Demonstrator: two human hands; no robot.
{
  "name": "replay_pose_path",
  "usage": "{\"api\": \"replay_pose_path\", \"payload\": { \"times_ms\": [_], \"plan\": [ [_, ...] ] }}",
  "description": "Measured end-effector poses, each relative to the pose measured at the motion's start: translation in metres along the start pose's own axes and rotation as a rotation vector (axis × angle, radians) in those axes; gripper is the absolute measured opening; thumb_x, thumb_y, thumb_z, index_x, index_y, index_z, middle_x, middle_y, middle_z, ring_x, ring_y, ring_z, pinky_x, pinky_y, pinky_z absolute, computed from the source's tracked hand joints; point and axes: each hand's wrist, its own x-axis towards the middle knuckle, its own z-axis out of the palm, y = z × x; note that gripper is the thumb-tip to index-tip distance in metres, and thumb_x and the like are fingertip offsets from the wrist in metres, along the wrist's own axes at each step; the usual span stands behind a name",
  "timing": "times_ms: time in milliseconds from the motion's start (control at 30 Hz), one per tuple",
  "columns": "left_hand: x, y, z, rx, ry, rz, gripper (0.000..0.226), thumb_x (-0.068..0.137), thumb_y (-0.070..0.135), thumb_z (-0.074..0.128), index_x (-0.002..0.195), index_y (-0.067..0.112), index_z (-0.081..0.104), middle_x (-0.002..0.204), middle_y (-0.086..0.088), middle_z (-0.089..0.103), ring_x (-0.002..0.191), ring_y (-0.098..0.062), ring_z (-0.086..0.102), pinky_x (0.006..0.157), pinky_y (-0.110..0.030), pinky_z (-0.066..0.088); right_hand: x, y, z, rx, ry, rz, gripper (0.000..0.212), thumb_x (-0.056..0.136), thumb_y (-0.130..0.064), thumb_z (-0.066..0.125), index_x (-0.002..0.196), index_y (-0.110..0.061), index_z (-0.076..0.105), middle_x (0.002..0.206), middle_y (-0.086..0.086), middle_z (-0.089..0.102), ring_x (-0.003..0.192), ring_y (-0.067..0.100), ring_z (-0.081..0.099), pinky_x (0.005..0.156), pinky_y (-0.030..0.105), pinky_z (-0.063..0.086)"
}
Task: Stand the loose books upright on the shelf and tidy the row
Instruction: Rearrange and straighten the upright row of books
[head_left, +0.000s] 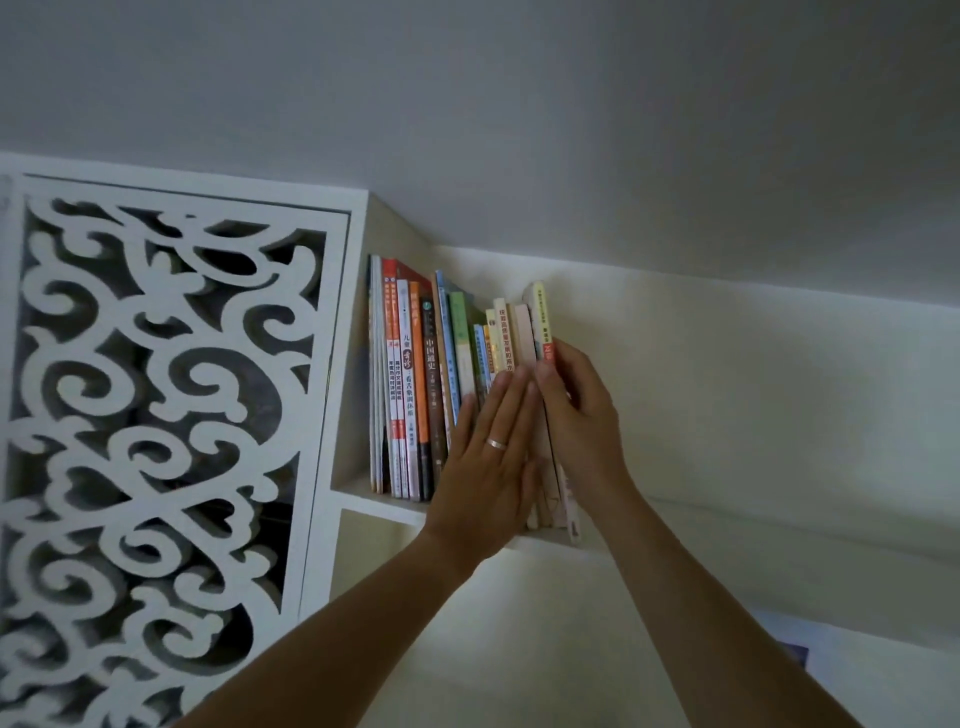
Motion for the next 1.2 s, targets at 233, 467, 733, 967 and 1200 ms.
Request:
{"api": "replay_pose_path", "payload": {
  "times_ms": [233,467,733,967,1200],
  "plan": [
    [0.005,-0.003,0.003,0.105,-0.028,0.012,0.062,0.112,0.04,0.023,0.164,0.008,0.012,0.173,-0.011,0.002,0.16,-0.026,0.001,0.126,-0.055,0.02,-0.045,0.039,-0.034,-0.261,-0.348,0.264,0.064,0.092,-0.074,0.03,0.152,-0.06,0.012,0.154,-0.009,0.046,0.135,0.021,0.052,0.101,0.026,0.04],
    [0.006,-0.005,0.0,0.021,0.021,0.034,0.063,0.111,0.041,0.027,0.162,0.005,0.019,0.172,-0.012,0.011,0.16,-0.026,0.007,0.126,-0.054,0.022,-0.04,0.049,-0.028,-0.144,-0.362,0.247,0.067,0.092,-0.075,0.036,0.15,-0.064,0.005,0.161,-0.014,0.033,0.142,0.019,0.044,0.114,0.04,0.039],
    [0.002,-0.008,0.004,-0.04,0.06,0.041,0.066,0.106,0.034,0.045,0.161,0.005,0.023,0.172,-0.011,0.013,0.16,-0.026,0.009,0.125,-0.055,0.024,-0.043,0.054,-0.03,-0.155,-0.419,0.211,0.087,0.088,-0.065,0.058,0.152,-0.06,-0.001,0.158,-0.016,0.037,0.133,0.009,0.051,0.087,0.008,0.044],
    [-0.002,-0.007,0.005,-0.088,0.069,0.03,0.07,0.105,0.03,0.054,0.162,0.008,0.021,0.172,-0.008,0.012,0.16,-0.024,0.008,0.126,-0.053,0.023,-0.044,0.055,-0.028,-0.088,-0.43,0.184,0.082,0.09,-0.063,0.057,0.153,-0.059,0.005,0.157,-0.023,0.034,0.138,0.005,0.044,0.098,0.017,0.045],
    [-0.007,-0.009,0.003,-0.274,0.26,-0.036,0.051,0.103,0.026,0.052,0.151,0.01,0.045,0.163,-0.012,0.034,0.153,-0.026,0.029,0.12,-0.054,0.031,-0.051,0.051,-0.022,-0.263,-0.226,0.177,0.056,0.1,-0.057,0.041,0.153,-0.05,0.023,0.132,-0.02,0.054,0.118,0.007,0.057,0.094,0.023,0.043]
  ]
}}
